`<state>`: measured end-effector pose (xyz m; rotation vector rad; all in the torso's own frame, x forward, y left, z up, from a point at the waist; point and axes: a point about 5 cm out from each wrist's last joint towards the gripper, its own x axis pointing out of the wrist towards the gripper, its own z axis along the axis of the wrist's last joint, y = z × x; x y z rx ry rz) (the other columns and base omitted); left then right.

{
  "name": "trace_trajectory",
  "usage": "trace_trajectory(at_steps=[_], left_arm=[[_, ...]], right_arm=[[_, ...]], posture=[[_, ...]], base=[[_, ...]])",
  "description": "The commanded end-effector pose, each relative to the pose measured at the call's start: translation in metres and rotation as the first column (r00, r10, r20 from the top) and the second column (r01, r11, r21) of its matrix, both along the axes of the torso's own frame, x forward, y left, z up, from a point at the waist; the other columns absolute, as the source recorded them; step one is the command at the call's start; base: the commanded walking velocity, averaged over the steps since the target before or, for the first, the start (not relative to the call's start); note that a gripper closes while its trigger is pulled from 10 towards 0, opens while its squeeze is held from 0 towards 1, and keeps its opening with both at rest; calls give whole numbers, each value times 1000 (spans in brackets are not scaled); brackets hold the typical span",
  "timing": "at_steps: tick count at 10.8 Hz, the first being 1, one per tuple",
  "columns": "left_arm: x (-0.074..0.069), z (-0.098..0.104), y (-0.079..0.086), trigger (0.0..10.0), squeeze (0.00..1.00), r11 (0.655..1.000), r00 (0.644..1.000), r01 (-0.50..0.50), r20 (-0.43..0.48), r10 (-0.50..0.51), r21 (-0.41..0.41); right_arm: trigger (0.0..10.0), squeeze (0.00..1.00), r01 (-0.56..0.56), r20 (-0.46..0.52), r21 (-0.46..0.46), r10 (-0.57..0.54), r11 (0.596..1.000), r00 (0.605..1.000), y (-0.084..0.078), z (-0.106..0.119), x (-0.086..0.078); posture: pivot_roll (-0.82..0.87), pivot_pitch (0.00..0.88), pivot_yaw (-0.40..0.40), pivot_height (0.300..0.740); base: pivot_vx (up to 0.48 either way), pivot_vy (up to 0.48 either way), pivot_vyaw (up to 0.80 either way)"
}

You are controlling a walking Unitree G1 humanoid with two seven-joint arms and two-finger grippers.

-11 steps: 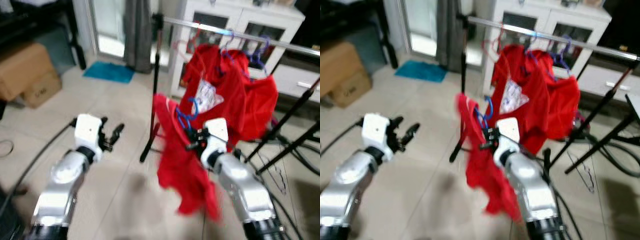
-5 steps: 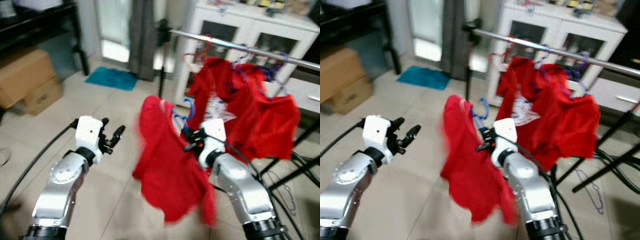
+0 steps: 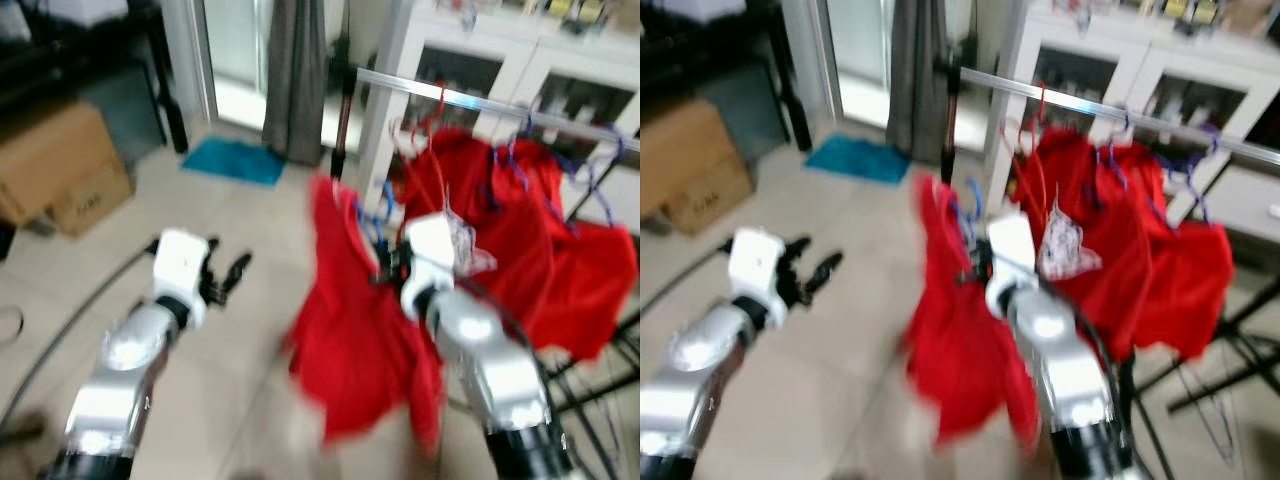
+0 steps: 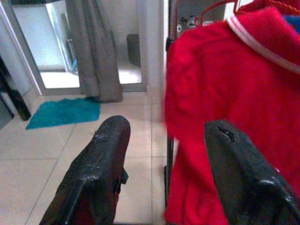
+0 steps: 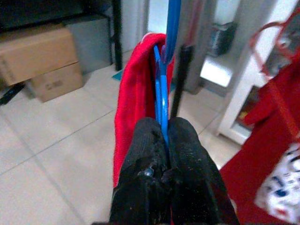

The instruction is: Hang hanger

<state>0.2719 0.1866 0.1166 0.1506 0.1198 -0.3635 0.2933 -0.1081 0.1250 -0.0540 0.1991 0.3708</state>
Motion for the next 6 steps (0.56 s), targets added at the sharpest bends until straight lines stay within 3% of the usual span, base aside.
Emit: trace_trajectory(at_steps=[1,5,6], left_arm=[[3,3,-12,10000,0,999,999,42,13,-42,-2],[5,3,-14,10000,0,998,998,67,10,-67,-4],[2,3,-19,10000,0,992,992,126,6,-126,-13]], right_arm=[[10000,0,62,36,-3,-62,998,997,-13,11,3],[10000,0,171,-7,-66,-172,983,985,-29,11,6],[10000,0,182,-11,-76,-183,980,983,-32,11,6]], posture=[[87,0,-51,740],[81,0,-45,740],[77,0,-44,740]], base=[[424,0,0],[401,0,0],[0,0,0]])
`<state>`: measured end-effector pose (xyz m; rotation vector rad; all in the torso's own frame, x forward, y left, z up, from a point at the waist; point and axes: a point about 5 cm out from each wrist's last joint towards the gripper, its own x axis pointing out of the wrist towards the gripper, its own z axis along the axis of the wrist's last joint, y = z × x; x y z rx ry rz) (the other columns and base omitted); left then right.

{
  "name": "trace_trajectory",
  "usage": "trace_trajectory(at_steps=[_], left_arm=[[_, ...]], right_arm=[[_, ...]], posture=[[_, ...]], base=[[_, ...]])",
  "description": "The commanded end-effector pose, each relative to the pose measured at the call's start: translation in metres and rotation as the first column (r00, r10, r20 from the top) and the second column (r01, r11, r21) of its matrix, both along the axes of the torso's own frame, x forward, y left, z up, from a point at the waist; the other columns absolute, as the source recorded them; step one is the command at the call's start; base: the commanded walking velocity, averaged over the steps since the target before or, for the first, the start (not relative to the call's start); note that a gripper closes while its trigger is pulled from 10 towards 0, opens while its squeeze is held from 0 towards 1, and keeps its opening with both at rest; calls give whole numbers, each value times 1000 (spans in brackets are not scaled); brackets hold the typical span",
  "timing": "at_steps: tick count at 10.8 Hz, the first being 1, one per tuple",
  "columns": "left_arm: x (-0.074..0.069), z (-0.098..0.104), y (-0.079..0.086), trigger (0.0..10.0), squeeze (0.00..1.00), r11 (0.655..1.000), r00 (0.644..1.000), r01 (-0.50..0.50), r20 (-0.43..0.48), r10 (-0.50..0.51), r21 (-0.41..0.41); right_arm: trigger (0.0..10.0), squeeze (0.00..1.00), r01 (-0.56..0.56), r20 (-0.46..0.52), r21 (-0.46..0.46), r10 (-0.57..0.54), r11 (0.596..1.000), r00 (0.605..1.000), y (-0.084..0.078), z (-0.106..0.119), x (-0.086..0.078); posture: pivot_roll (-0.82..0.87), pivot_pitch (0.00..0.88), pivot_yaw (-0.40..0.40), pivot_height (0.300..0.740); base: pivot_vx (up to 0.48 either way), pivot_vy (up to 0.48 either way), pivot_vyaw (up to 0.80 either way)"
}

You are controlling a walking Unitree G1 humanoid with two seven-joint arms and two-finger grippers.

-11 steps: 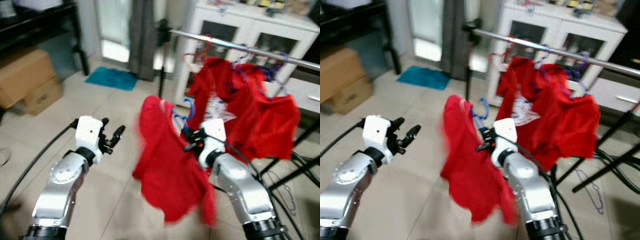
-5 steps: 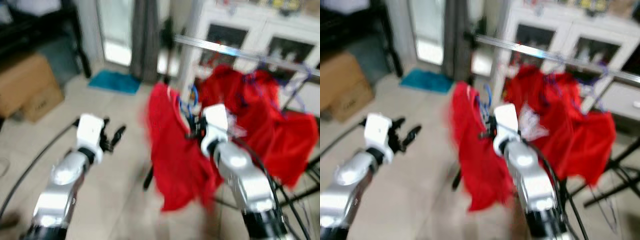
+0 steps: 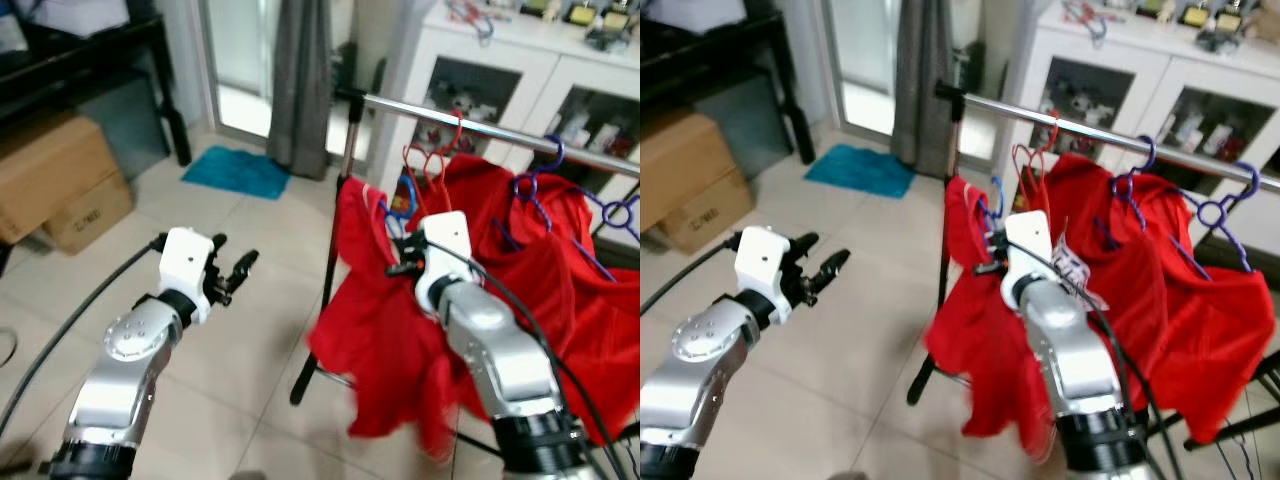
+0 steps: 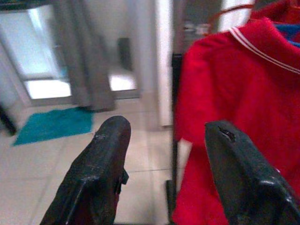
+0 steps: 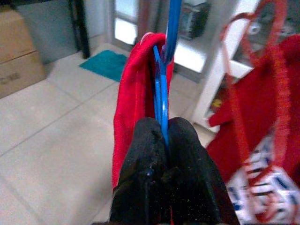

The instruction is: Hang hanger

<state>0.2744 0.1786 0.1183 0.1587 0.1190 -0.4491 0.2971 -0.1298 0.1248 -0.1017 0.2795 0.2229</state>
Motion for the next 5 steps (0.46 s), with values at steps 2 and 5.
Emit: trace_trajectory(at_steps=[2,5], left_arm=[[-5,3,-13,10000,0,994,995,102,6,-102,-26],[-8,5,-10,10000,0,986,987,163,-4,-164,-10]], right_arm=[[10000,0,45,46,-10,-44,999,998,-9,13,3],[10000,0,39,63,-40,-36,998,997,-4,19,14]], posture=[[76,0,-46,740],[74,0,-44,740]], base=[[0,0,0],[0,0,0]])
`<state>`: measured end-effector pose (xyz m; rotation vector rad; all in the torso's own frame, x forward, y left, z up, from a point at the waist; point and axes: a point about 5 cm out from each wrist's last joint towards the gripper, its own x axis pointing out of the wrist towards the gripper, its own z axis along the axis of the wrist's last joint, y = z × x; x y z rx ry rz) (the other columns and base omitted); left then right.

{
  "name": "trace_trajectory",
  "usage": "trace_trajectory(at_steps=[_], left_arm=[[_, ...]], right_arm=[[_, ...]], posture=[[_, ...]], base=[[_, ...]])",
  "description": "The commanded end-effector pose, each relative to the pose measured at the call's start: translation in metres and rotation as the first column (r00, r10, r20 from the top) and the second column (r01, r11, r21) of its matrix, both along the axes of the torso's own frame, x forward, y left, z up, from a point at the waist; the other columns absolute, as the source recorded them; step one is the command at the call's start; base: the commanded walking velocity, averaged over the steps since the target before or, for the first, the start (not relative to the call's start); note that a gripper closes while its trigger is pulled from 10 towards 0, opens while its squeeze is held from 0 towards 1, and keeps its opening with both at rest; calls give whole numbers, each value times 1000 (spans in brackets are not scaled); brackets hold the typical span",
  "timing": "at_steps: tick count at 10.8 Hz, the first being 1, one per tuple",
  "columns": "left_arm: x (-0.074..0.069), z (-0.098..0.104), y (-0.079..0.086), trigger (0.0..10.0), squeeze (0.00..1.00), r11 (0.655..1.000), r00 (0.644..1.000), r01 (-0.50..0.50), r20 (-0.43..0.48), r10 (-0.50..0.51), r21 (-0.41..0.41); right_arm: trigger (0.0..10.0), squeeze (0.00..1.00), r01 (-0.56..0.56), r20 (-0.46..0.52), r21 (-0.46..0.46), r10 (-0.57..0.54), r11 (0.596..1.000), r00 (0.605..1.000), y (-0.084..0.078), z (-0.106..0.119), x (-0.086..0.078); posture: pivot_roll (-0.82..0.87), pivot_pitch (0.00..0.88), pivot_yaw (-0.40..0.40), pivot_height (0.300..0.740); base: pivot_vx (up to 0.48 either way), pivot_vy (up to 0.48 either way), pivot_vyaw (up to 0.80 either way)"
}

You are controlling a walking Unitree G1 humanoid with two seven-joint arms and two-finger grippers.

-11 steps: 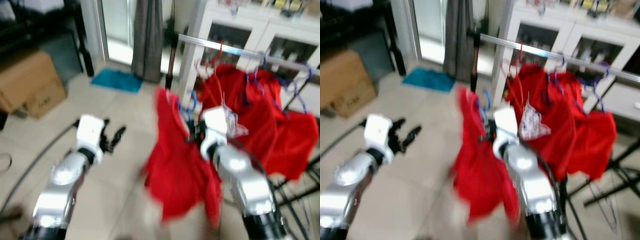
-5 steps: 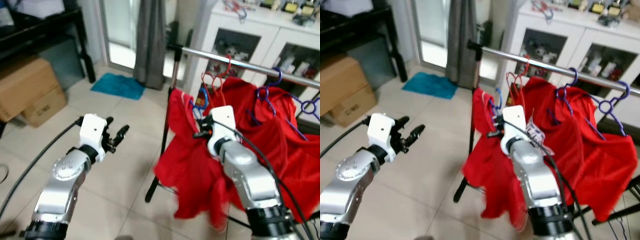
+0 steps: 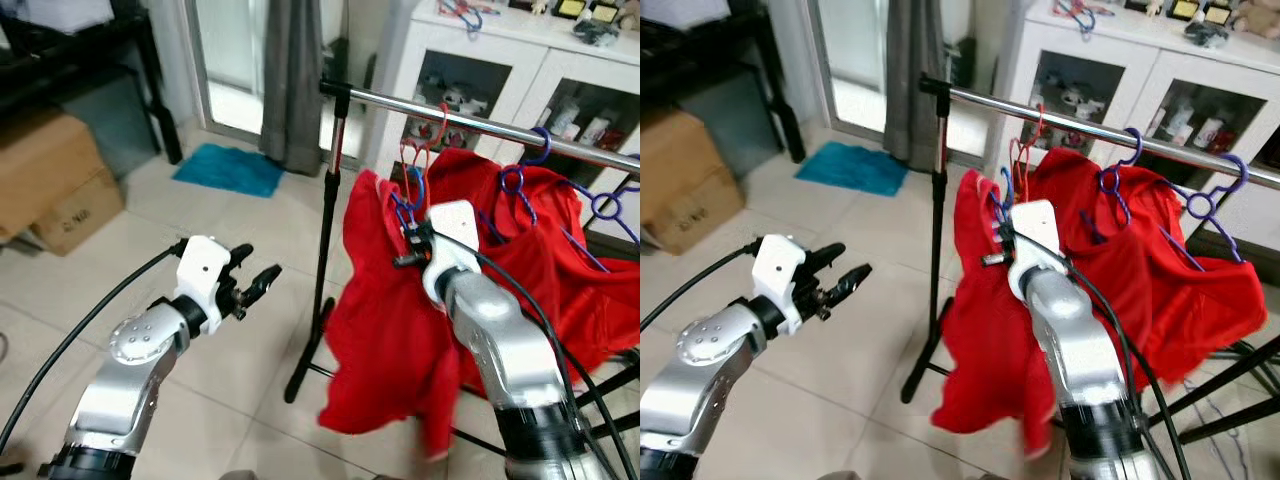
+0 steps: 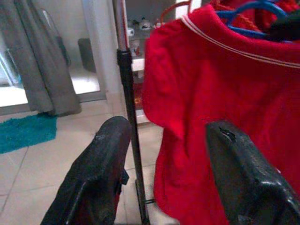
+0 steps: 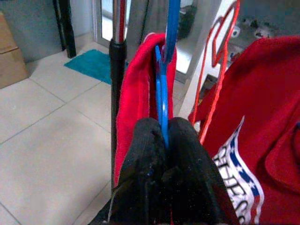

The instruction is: Hang hanger

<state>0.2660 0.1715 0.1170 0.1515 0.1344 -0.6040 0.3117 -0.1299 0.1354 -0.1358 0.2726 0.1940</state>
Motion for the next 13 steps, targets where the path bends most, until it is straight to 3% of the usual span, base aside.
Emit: trace_trajectory(at_steps=[1,3,6,10,13], left_arm=[[1,7,-3,10000,0,1000,999,25,22,-25,-1],[1,13,-8,10000,0,996,996,90,23,-90,-11],[0,20,-13,10000,0,982,982,186,20,-185,-16],[-7,24,-9,10000,0,972,972,233,-5,-233,9],[-9,30,-5,10000,0,966,967,256,-7,-255,33]], right_arm=[[10000,0,-1,77,-7,1,1000,997,2,17,10],[10000,0,51,112,-20,-49,999,993,6,35,46],[10000,0,94,95,19,-95,995,991,11,48,78],[10000,0,163,93,68,-169,984,981,10,73,105],[10000,0,172,66,121,-180,978,981,9,79,110]], posture=[[73,0,-42,740],[78,0,-41,740],[78,0,-35,740],[82,0,-36,740],[107,0,-81,740]], base=[[0,0,0],[0,0,0],[0,0,0],[0,0,0],[0,0,0]])
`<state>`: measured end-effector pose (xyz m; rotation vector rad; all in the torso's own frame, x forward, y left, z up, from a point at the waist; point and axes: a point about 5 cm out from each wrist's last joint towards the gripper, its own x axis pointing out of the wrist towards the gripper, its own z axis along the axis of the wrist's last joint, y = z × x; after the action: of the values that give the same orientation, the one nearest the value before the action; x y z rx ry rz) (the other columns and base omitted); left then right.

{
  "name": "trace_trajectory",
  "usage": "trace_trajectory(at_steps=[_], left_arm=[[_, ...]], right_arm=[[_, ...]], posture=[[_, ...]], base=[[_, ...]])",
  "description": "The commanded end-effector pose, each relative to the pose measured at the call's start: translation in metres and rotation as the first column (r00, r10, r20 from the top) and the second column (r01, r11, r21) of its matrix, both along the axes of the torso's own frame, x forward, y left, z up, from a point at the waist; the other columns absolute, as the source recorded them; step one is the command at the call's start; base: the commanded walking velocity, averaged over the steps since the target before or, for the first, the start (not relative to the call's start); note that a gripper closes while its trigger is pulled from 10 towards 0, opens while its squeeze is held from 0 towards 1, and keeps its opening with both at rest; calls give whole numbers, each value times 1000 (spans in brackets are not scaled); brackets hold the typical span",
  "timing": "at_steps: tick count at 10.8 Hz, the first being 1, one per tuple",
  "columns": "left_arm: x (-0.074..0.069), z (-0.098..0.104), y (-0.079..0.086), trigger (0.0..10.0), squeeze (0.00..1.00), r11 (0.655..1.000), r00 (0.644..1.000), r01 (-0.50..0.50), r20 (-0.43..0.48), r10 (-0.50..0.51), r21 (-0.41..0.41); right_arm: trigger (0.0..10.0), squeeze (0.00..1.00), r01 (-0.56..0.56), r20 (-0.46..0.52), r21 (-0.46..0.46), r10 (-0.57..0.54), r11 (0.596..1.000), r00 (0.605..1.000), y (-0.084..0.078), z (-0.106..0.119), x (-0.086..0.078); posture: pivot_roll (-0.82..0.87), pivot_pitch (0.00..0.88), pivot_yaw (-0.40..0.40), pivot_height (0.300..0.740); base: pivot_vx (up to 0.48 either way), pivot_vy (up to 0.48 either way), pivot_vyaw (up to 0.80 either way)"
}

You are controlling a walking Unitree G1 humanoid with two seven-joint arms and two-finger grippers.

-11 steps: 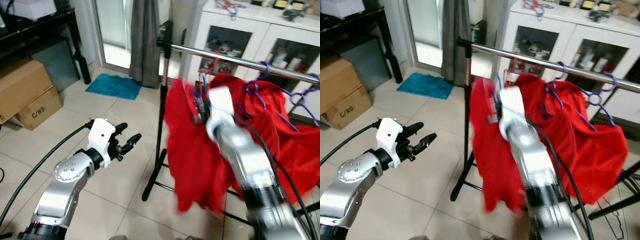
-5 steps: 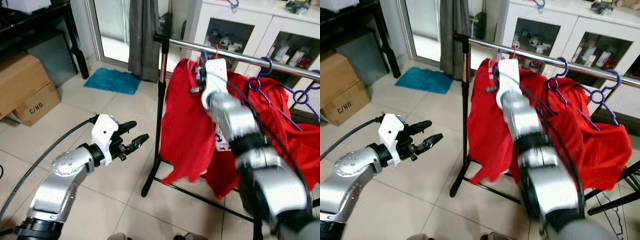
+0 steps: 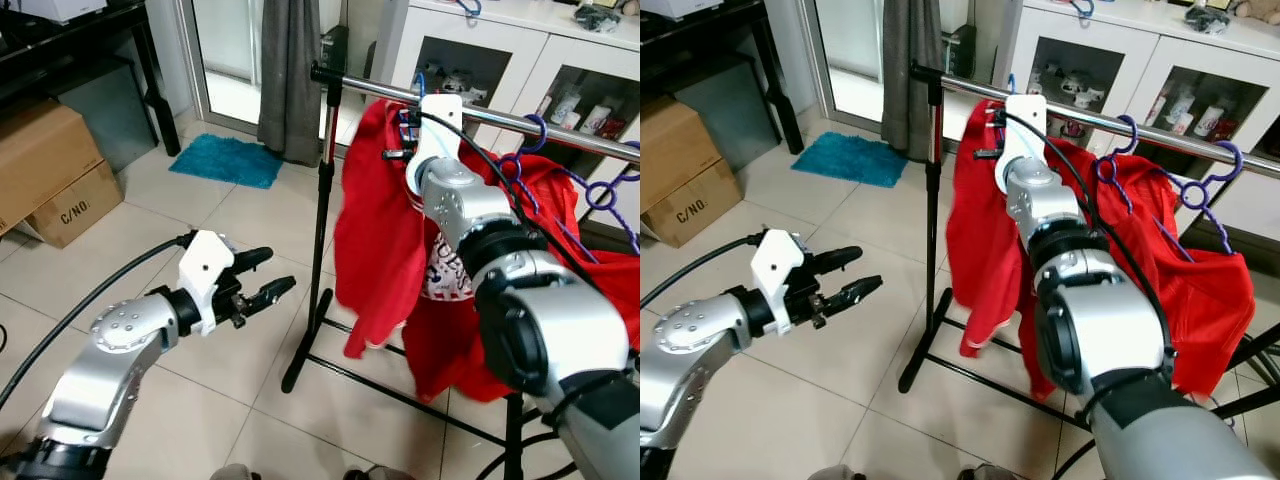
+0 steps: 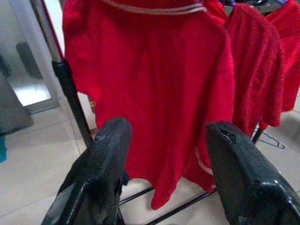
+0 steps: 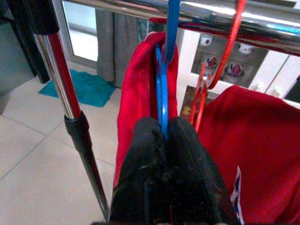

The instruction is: Hang hanger

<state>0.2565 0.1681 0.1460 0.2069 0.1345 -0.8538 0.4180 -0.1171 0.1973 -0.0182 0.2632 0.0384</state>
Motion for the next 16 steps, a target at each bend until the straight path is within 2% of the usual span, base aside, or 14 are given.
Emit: trace_trajectory(at_steps=[1,4,10,13,14,16], left_arm=[[-3,4,2,10000,0,1000,1000,10,0,-10,2],[-13,11,12,10000,0,1000,1000,17,-11,-17,21],[-35,22,21,10000,0,999,999,-11,-45,13,33],[-43,27,29,10000,0,998,998,-26,-60,30,54],[-44,30,30,10000,0,998,997,-36,-59,39,60],[-45,33,31,10000,0,997,998,-43,-52,46,61]], right_arm=[[10000,0,8,67,19,-9,1000,998,-2,19,5],[10000,0,-2,58,71,-2,997,998,7,23,5],[10000,0,-57,47,114,52,992,998,32,27,4],[10000,0,-54,64,137,46,989,997,36,34,5],[10000,0,-43,102,157,27,987,994,35,42,6],[10000,0,-21,189,288,-36,957,981,30,60,9]], posture=[[114,0,-88,740],[137,10,-121,740],[163,116,-179,740],[172,144,-192,740],[180,147,-196,740],[184,140,-191,740]], base=[[0,0,0],[0,0,0],[0,0,0],[0,0,0],[0,0,0],[0,0,0]])
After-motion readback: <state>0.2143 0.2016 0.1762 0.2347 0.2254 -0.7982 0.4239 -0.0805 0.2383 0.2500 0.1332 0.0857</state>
